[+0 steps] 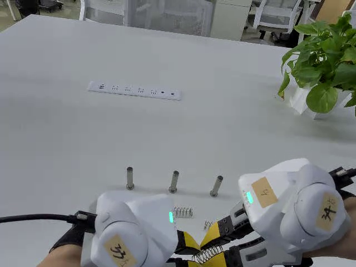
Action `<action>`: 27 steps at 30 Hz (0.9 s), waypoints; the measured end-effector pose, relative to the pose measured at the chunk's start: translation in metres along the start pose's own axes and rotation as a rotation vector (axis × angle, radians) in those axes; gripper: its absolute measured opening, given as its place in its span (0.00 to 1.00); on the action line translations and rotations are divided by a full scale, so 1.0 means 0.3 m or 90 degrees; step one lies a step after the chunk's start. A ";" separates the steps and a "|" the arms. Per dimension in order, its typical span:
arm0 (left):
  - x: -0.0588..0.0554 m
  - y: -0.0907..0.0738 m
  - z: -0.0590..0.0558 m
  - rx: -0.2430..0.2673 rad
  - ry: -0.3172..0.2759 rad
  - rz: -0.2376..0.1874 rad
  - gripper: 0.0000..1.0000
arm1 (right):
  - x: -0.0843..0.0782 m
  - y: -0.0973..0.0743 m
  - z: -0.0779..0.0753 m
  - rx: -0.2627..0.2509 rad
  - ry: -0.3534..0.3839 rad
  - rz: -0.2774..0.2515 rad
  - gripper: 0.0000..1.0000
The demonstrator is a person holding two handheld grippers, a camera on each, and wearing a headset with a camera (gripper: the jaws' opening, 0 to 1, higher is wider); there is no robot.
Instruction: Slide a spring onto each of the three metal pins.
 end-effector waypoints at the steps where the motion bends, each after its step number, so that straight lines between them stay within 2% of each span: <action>1: 0.000 0.001 0.000 0.000 0.002 0.000 0.06 | 0.000 0.000 0.000 0.001 -0.003 0.001 0.08; 19: -0.009 0.005 0.008 0.005 -0.011 -0.003 0.06 | 0.002 0.012 -0.013 0.012 -0.029 0.022 0.08; 27: -0.011 0.003 0.008 0.011 -0.032 -0.015 0.07 | 0.005 0.008 -0.016 0.014 -0.032 0.026 0.08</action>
Point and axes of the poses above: the centre of the closed fingertips' face, and the gripper's own axes: y roughly forward along the fingers, z roughly to its left, x roughly out of its top, the point moved 8 cm from there along -y, roughly backward along the fingers, and after that the axes turned 7 degrees about -y, right-handed, at the moved point
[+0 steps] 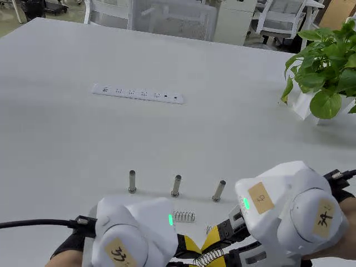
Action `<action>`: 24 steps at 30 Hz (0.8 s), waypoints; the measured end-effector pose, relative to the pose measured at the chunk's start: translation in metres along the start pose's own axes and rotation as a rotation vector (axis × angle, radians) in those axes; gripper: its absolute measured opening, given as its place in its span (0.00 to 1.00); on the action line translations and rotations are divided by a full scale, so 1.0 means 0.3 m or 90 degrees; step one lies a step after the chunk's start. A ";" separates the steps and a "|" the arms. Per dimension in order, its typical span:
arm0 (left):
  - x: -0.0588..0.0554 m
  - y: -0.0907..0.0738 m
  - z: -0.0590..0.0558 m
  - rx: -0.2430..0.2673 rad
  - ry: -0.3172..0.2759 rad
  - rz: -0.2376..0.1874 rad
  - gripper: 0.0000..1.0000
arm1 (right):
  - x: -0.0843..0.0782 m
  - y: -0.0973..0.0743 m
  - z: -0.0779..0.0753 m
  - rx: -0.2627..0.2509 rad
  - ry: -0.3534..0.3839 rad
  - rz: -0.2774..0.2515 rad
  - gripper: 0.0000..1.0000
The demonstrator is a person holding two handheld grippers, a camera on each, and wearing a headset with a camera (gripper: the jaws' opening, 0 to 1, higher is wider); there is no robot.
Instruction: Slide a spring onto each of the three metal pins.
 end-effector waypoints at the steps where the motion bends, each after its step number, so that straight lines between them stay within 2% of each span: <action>1: -0.001 0.001 0.000 0.000 -0.008 -0.001 0.07 | -0.001 0.000 0.000 0.002 0.000 0.002 0.08; 9: -0.009 -0.006 0.006 0.023 -0.050 -0.027 0.10 | 0.005 -0.002 -0.007 0.007 -0.009 0.010 0.08; 14: -0.024 -0.028 0.028 0.055 -0.094 -0.050 0.23 | 0.013 -0.004 -0.010 0.009 -0.010 0.005 0.08; 18: -0.051 -0.056 0.049 0.090 -0.106 -0.046 0.34 | 0.018 -0.005 -0.014 0.013 -0.015 0.009 0.08; 24: -0.083 -0.122 0.088 0.145 -0.163 -0.076 0.49 | 0.018 -0.007 -0.024 0.015 -0.021 0.017 0.08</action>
Point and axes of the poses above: the centre of the closed fingertips' face, and the gripper's own axes: y roughly forward along the fingers, z roughly to its left, x roughly out of its top, the point moved 8 cm from there along -y, roughly backward along the fingers, and after that the axes turned 7 degrees about -y, right-handed, at the moved point
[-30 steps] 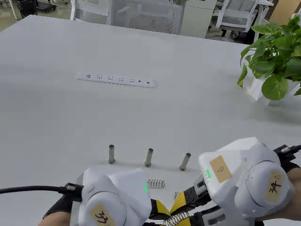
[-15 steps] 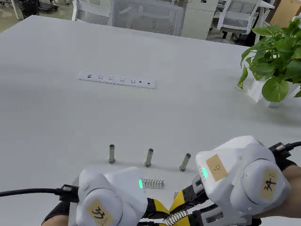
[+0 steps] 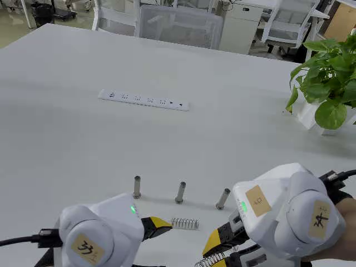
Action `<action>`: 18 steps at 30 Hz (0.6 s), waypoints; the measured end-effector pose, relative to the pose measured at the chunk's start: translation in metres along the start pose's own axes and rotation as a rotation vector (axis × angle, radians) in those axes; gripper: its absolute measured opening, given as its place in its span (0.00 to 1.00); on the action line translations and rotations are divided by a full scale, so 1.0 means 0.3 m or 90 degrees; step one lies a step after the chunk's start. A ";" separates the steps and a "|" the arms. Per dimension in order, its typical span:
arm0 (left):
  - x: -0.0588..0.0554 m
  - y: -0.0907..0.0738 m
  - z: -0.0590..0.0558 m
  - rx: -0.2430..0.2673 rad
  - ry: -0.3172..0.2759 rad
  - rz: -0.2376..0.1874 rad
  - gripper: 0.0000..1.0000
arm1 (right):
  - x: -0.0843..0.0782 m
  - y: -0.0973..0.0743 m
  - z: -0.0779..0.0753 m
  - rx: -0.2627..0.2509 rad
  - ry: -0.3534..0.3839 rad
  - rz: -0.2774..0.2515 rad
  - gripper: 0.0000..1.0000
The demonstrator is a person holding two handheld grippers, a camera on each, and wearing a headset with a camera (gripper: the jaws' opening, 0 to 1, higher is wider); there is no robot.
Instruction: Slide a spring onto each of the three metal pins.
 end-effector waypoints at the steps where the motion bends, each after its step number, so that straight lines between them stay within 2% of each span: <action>1: -0.001 -0.009 0.010 0.011 -0.009 -0.006 0.51 | 0.000 0.000 -0.002 0.000 -0.001 0.001 0.08; 8: -0.018 -0.066 0.065 0.076 -0.051 -0.031 0.71 | -0.005 0.004 -0.025 0.000 -0.017 0.016 0.08; 12: -0.017 -0.092 0.075 0.097 -0.068 -0.049 0.81 | 0.000 0.004 -0.043 0.003 -0.020 0.017 0.08; 15: -0.021 -0.097 0.078 0.106 -0.069 -0.045 0.91 | 0.001 0.006 -0.059 0.006 -0.023 0.020 0.08; 17: -0.020 -0.102 0.084 0.119 -0.069 -0.054 0.99 | 0.004 0.005 -0.073 0.005 -0.020 0.017 0.08; 18: -0.022 -0.105 0.085 0.123 -0.071 -0.052 0.99 | 0.006 0.005 -0.078 0.005 -0.020 0.017 0.08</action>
Point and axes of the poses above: the centre of the closed fingertips' face, and the gripper's own axes: y roughly forward along the fingers, z roughly to its left, x roughly out of its top, the point moved 8 cm from there along -y, roughly backward along the fingers, and after that the axes turned 7 degrees about -y, right-handed, at the moved point
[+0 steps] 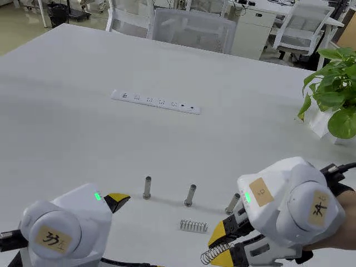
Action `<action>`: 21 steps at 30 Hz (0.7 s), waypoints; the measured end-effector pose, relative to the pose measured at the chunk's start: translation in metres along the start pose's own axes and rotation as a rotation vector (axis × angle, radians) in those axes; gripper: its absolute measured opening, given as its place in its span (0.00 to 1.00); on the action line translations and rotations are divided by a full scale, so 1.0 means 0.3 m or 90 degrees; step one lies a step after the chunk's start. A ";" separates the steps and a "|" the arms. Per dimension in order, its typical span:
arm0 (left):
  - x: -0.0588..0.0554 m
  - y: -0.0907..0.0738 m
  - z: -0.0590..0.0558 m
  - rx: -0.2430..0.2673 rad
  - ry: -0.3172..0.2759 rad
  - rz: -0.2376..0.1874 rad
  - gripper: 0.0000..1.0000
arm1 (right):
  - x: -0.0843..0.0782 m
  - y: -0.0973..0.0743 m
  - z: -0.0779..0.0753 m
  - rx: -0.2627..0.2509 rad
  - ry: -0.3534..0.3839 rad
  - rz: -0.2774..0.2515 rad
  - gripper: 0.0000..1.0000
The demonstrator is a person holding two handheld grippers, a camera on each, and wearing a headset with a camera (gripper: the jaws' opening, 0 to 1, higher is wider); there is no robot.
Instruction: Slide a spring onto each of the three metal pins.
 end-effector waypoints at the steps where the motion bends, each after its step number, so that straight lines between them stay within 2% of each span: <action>1: 0.000 -0.002 0.003 0.003 -0.004 -0.001 0.99 | 0.002 0.000 -0.006 0.000 -0.003 0.002 0.08; 6: 0.004 -0.011 0.011 0.014 -0.016 -0.016 0.99 | 0.010 -0.005 -0.035 0.000 -0.014 0.006 0.08; 14: -0.007 -0.023 0.020 0.023 -0.008 -0.008 0.99 | 0.003 -0.023 -0.104 0.004 -0.036 0.036 0.08; 21: -0.019 -0.027 0.022 0.028 -0.008 -0.004 0.98 | 0.030 -0.041 -0.176 0.000 -0.067 0.056 0.08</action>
Point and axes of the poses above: the centre of the closed fingertips' face, and the gripper's own axes: y roughly forward along the fingers, z roughly to its left, x roughly out of its top, the point moved 8 cm from there along -y, roughly backward along the fingers, and after that the axes turned 7 degrees about -y, right-handed, at the moved point
